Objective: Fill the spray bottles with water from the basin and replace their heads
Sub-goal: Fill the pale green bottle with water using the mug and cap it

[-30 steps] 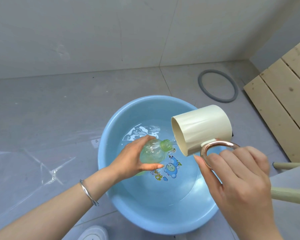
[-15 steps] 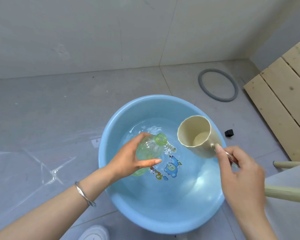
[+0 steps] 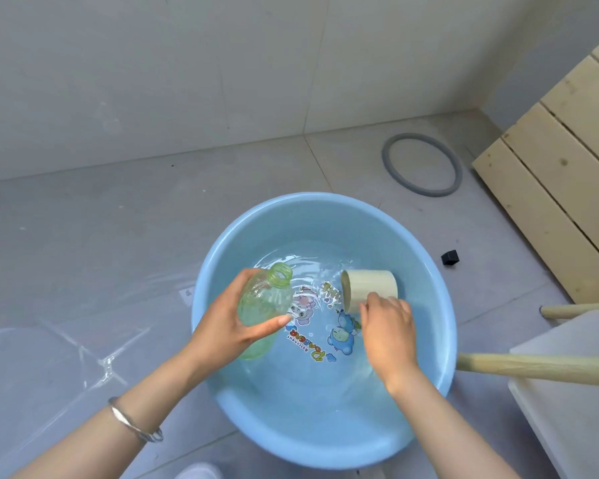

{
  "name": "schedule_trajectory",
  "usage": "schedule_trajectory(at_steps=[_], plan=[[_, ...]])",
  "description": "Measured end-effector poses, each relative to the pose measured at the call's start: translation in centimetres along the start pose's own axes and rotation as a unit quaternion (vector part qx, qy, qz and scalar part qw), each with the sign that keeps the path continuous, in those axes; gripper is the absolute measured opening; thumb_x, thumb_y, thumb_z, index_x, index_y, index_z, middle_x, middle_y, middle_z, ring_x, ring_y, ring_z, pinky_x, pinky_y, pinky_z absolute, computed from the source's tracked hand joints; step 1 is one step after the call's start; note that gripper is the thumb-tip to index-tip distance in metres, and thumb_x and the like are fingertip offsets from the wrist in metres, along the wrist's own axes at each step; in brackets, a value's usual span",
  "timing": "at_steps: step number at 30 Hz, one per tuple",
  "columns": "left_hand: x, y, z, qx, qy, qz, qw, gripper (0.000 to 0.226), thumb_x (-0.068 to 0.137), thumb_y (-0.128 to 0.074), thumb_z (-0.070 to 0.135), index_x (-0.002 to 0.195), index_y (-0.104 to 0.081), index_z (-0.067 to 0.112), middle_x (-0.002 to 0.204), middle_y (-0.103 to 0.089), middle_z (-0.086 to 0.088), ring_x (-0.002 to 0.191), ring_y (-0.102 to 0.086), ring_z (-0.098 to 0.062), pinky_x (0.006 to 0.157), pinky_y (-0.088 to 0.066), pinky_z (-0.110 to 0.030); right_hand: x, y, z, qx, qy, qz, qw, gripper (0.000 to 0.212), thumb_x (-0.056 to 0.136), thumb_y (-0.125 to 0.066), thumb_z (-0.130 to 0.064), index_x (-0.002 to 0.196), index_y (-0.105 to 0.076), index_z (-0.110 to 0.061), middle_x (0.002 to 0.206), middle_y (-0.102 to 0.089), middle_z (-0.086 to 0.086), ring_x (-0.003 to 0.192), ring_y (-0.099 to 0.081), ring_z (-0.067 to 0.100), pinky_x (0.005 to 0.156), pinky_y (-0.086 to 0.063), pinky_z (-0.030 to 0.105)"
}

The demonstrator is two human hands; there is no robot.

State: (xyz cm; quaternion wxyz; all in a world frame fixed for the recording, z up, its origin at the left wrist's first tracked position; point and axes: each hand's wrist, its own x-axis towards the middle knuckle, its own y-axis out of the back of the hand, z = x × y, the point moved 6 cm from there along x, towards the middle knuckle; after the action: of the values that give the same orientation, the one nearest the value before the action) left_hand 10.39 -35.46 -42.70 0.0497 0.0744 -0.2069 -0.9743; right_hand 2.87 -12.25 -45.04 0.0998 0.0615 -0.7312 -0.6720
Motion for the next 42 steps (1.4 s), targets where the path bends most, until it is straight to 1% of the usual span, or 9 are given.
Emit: schedule_trajectory(at_steps=[7, 12, 16, 22, 26, 29, 34, 38, 42], plan=[[-0.2, 1.1, 1.0, -0.019, -0.008, 0.03, 0.999, 0.052, 0.068, -0.079, 0.05, 0.108, -0.048, 0.042, 0.107, -0.057, 0.039, 0.103, -0.053, 0.016, 0.084, -0.033, 0.002, 0.1, -3.8, -3.4, 0.026, 0.02, -0.048, 0.998, 0.027, 0.065, -0.085, -0.019, 0.062, -0.06, -0.012, 0.061, -0.062, 0.008, 0.062, -0.062, 0.031, 0.056, -0.047, 0.023], [-0.1, 2.4, 1.7, -0.048, -0.02, 0.055, 0.997, 0.047, 0.071, -0.079, 0.05, 0.107, -0.05, 0.038, 0.104, -0.061, 0.033, 0.1, -0.057, 0.012, 0.085, -0.036, -0.002, -0.7, -3.9, -7.2, 0.028, 0.128, -0.033, 0.991, 0.025, 0.08, -0.06, -0.033, 0.061, -0.056, -0.017, 0.052, -0.054, -0.001, 0.057, -0.057, 0.022, 0.059, -0.029, 0.025], [0.6, 4.0, 2.2, -0.082, -0.029, 0.085, 0.993, 0.054, 0.065, -0.069, 0.058, 0.111, -0.054, 0.033, 0.105, -0.065, 0.022, 0.103, -0.061, 0.001, 0.09, -0.043, -0.012, -3.0, -3.1, -8.7, 0.036, 0.209, -0.036, 0.977, 0.031, 0.082, -0.041, -0.038, 0.06, -0.057, -0.023, 0.05, -0.051, -0.007, 0.057, -0.057, 0.015, 0.065, -0.034, 0.022], [1.4, 6.1, 3.0, -0.107, -0.035, 0.131, 0.985, 0.05, 0.065, -0.068, 0.056, 0.106, -0.056, 0.03, 0.097, -0.067, 0.025, 0.094, -0.064, 0.001, 0.085, -0.046, -0.013, -6.6, -2.4, -9.4, 0.137, 0.294, -0.096, 0.941, 0.024, 0.087, -0.046, -0.035, 0.067, -0.053, -0.024, 0.055, -0.05, -0.011, 0.059, -0.05, 0.012, 0.072, -0.032, 0.017], [1.4, 6.7, 3.2, -0.108, -0.033, 0.147, 0.983, 0.048, 0.064, -0.069, 0.057, 0.104, -0.055, 0.036, 0.096, -0.067, 0.026, 0.094, -0.064, 0.003, 0.082, -0.046, -0.009, -7.0, -1.8, -8.3, 0.333, 0.165, -0.209, 0.905, 0.033, 0.096, -0.048, -0.028, 0.064, -0.043, -0.021, 0.05, -0.038, -0.014, 0.055, -0.033, 0.005, 0.066, -0.03, 0.015], [1.4, 6.6, 3.2, -0.111, -0.027, 0.144, 0.983, 0.042, 0.068, -0.073, 0.05, 0.103, -0.055, 0.037, 0.096, -0.066, 0.027, 0.094, -0.064, 0.002, 0.083, -0.046, -0.01, -7.2, -2.3, -6.3, 0.485, -0.02, -0.294, 0.824, 0.039, 0.093, -0.048, -0.04, 0.064, -0.053, -0.015, 0.05, -0.036, -0.011, 0.051, -0.031, 0.003, 0.055, -0.027, 0.018], [1.6, 6.4, 3.3, -0.109, -0.03, 0.132, 0.985, 0.045, 0.064, -0.07, 0.056, 0.103, -0.055, 0.037, 0.096, -0.067, 0.025, 0.094, -0.064, 0.001, 0.081, -0.046, -0.01, -7.7, -1.5, -4.0, 0.563, -0.116, -0.27, 0.772, 0.041, 0.097, -0.045, -0.037, 0.063, -0.053, -0.015, 0.05, -0.034, -0.012, 0.056, -0.032, 0.009, 0.064, -0.034, 0.015], [1.8, 5.5, 3.3, -0.107, -0.036, 0.117, 0.987, 0.051, 0.063, -0.071, 0.057, 0.105, -0.056, 0.032, 0.098, -0.067, 0.021, 0.097, -0.064, -0.002, 0.082, -0.044, -0.01, -7.2, 0.8, -2.0, 0.617, -0.159, -0.189, 0.747, 0.047, 0.096, -0.049, -0.035, 0.051, -0.05, -0.019, 0.06, -0.022, 0.008, 0.054, -0.038, 0.009, 0.09, -0.045, 0.027], [1.8, 4.4, 3.8, -0.076, -0.051, 0.094, 0.991, 0.05, 0.064, -0.072, 0.056, 0.106, -0.054, 0.036, 0.1, -0.065, 0.023, 0.096, -0.061, 0.002, 0.084, -0.041, -0.008, -6.0, 3.9, 0.4, 0.615, -0.179, -0.101, 0.761, 0.055, 0.079, -0.054, -0.065, 0.052, -0.048, -0.017, 0.055, -0.023, -0.002, 0.06, -0.031, 0.015, 0.089, -0.039, 0.033]])
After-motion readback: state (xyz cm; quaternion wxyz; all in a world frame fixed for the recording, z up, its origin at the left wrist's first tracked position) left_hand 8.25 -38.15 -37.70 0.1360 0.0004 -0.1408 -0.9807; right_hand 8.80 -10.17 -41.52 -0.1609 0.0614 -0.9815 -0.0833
